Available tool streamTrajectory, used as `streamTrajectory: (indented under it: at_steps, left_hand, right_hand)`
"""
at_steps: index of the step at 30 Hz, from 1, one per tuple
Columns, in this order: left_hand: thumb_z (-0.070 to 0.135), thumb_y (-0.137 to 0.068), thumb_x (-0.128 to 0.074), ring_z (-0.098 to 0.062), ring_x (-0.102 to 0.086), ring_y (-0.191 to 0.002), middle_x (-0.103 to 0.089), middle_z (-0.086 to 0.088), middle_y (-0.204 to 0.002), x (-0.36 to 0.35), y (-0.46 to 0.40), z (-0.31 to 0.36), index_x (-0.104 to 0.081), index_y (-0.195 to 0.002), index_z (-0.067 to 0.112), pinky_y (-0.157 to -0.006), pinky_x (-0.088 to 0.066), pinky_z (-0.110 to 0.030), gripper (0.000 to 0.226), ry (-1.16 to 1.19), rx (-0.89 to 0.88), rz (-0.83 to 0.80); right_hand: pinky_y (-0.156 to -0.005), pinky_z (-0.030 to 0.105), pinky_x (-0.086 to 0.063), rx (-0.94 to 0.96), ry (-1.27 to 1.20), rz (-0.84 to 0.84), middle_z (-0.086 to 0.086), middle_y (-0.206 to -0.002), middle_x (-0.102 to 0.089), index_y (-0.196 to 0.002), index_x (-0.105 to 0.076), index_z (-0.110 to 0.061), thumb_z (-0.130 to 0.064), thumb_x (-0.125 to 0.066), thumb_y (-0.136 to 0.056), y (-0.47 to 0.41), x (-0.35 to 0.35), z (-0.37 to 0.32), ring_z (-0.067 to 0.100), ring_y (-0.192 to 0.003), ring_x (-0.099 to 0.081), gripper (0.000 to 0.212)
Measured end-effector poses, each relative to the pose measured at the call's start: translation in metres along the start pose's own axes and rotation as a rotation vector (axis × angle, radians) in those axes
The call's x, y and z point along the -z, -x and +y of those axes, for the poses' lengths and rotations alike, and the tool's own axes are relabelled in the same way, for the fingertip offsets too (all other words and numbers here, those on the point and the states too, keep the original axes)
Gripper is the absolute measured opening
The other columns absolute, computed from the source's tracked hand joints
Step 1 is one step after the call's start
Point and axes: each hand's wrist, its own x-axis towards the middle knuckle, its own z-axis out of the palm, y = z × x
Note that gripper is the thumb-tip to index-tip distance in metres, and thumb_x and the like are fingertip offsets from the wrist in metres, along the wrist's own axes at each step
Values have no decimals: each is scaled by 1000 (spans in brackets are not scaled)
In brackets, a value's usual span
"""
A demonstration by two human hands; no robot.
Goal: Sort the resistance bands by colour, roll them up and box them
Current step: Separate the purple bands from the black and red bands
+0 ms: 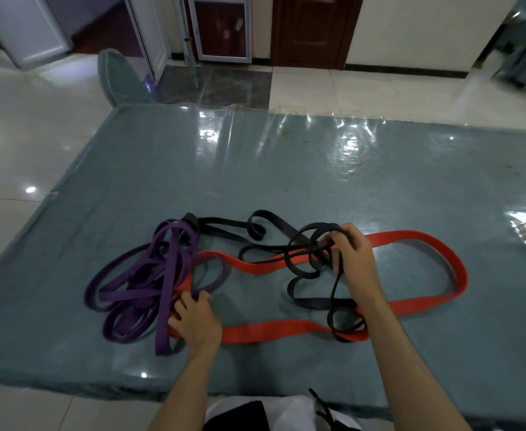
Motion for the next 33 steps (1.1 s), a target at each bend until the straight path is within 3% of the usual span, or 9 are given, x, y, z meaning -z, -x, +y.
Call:
streamTrajectory:
  at_steps: [4, 7, 9, 14, 19, 23, 26, 30, 33]
  left_hand:
    - [29, -93, -68, -32, -63, -112, -62, -3, -117, 26, -3, 26, -67, -105, 28, -88, -50, -46, 12, 386, -192, -114]
    - [77, -91, -51, -36, -72, -110, -75, -8, -114, 75, 2, 70, -64, -122, 29, -95, -58, -51, 59, 1261, 44, -637]
    - [85, -88, -43, -39, -71, -114, -74, -15, -122, 95, -5, 87, -59, -135, 34, -101, -52, -65, 71, 1563, 181, -964]
    - [24, -87, -83, -28, -73, -111, -73, -12, -125, 110, -12, 91, -62, -134, 26, -91, -60, -46, 52, 1410, 62, -951]
    - [7, -96, -72, -32, -74, -109, -71, -18, -125, 105, -14, 80, -58, -133, 20, -85, -63, -52, 42, 1478, 86, -838]
    - [3, -99, -61, -34, -74, -107, -69, -8, -121, 107, -31, 56, -60, -120, 33, -78, -64, -52, 37, 1296, 138, -610]
    - [7, -102, -57, -29, -74, -98, -67, -11, -119, 113, -41, 35, -53, -128, 34, -79, -65, -49, 37, 1175, 167, -574]
    - [8, -108, -49, -28, -72, -102, -59, -9, -124, 111, -45, 19, -46, -141, 27, -72, -66, -41, 38, 1048, 155, -621]
    - [17, -103, -55, -32, -74, -103, -60, -13, -130, 110, -46, 13, -41, -137, 42, -79, -65, -41, 44, 1004, 178, -608]
  right_hand:
    - [-47, 29, -42, -43, -12, -106, 19, -91, -71, -99, -62, -5, -20, -61, -103, -1, -10, -6, 26, -57, -58, 16]
    - [-50, 31, -48, -25, 147, -301, 6, -84, -73, -103, -66, -9, -21, -76, -94, 2, -30, -1, 20, -63, -66, 18]
    - [-67, 33, -61, -35, 240, -499, 0, -98, -75, -112, -70, -16, -22, -83, -88, 6, -46, 5, 21, -77, -72, 28]
    - [-99, 29, -55, 19, 339, -823, -13, -136, -57, -131, -67, -27, -26, -69, -99, 17, -64, 27, 9, -114, -64, 32]
    - [-49, 40, -55, 2, 136, -378, -2, -114, -76, -115, -77, -16, -23, -55, -107, 24, -75, 51, 25, -81, -76, 24]
    - [-50, 32, -52, -138, 141, 17, 12, -75, -71, -91, -71, -13, -17, -61, -103, 22, -65, 83, 21, -53, -62, 15]
    - [-65, 25, -54, -134, 579, -325, -7, -66, -70, -77, -69, -28, -20, -78, -90, 12, -47, 123, 3, -60, -67, 18]
    - [-71, 9, -49, -174, 926, -984, -27, -74, -68, -97, -79, -30, -33, -87, -77, 15, -50, 147, -9, -73, -66, 21]
    - [-84, 26, -58, -69, 1150, -1012, -14, -98, -78, -104, -78, -32, -32, -76, -81, 20, -54, 158, 7, -91, -72, 23]
